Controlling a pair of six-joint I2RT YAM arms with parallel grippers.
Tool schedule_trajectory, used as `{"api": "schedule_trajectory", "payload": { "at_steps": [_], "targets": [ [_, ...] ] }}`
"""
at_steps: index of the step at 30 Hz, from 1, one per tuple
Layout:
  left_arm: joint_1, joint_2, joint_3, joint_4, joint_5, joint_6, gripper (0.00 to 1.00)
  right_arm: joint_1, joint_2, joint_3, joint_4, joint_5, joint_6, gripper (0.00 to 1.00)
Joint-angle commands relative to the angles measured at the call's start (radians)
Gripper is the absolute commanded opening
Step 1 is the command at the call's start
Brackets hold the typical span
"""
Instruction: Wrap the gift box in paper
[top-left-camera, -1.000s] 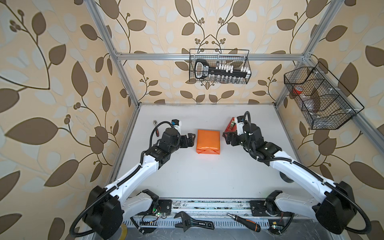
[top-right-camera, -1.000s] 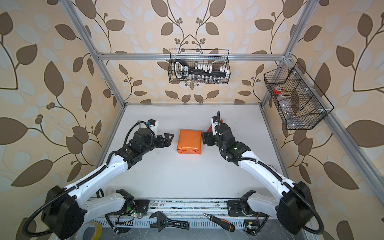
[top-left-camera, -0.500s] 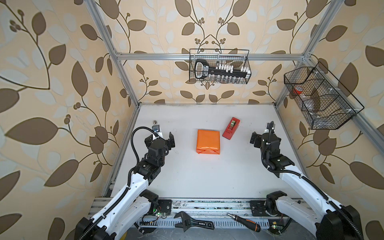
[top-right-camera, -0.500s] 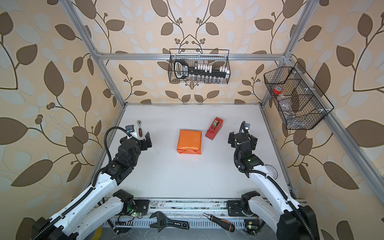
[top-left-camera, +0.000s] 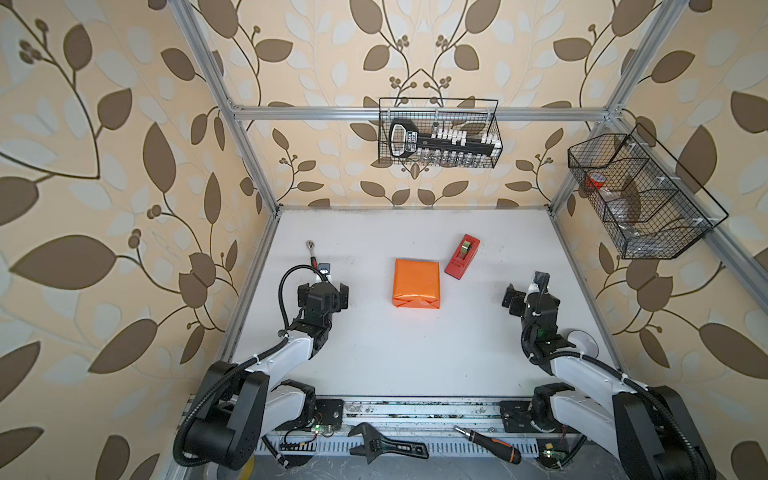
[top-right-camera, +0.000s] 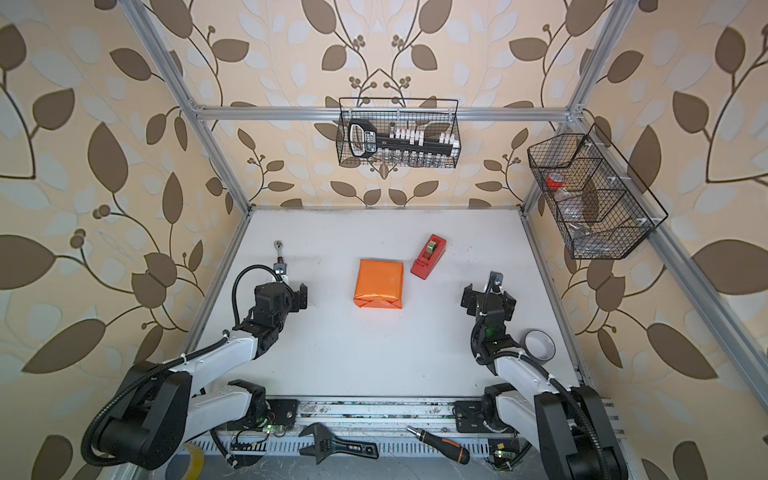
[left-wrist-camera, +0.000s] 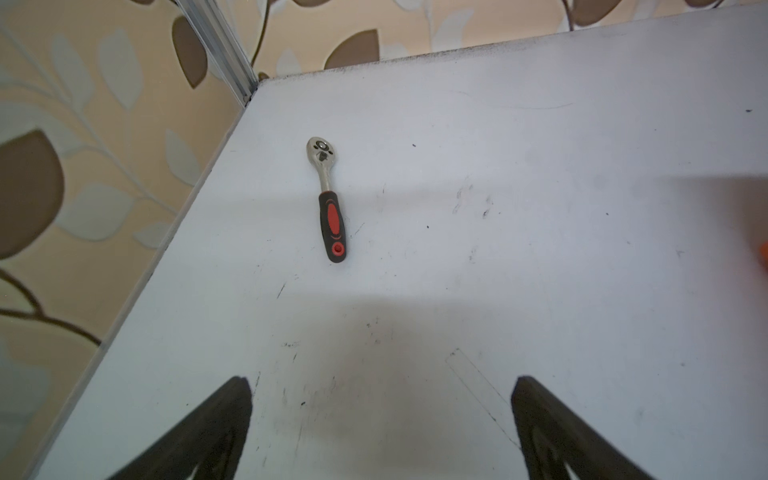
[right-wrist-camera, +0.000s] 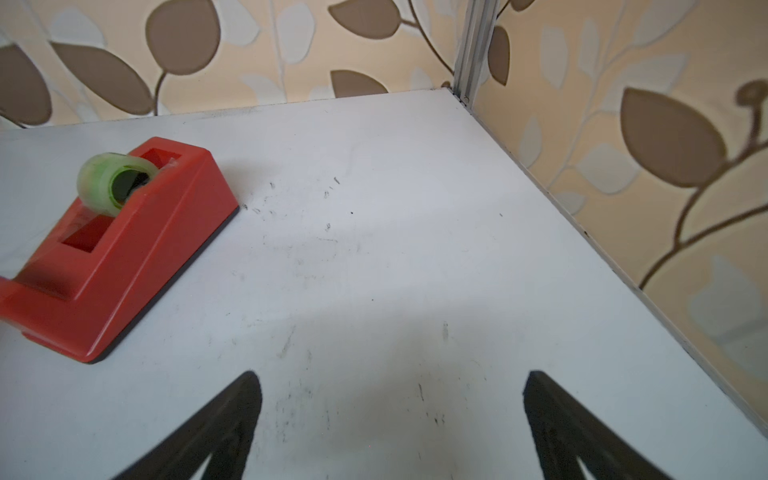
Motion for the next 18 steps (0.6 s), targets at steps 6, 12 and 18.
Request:
{"api": "schedule_trajectory", "payload": {
  "at_steps": [6,12,18],
  "targets": [
    [0.056,0.146,0.045,0.206,0.105,0.008,0.99,-0.029,0.077,-0.001,0.255,-0.085,-0.108,1.0],
    [0.13,0.32,0.033,0.395,0.183,-0.021,0.99,-0.038,0.267,-0.059,0.532,-0.132,-0.135,1.0],
    [0.156,0.302,0.061,0.298,0.231,-0.035,0.99,-0.076,0.253,-0.047,0.49,-0.157,-0.098,1.0]
  ]
}}
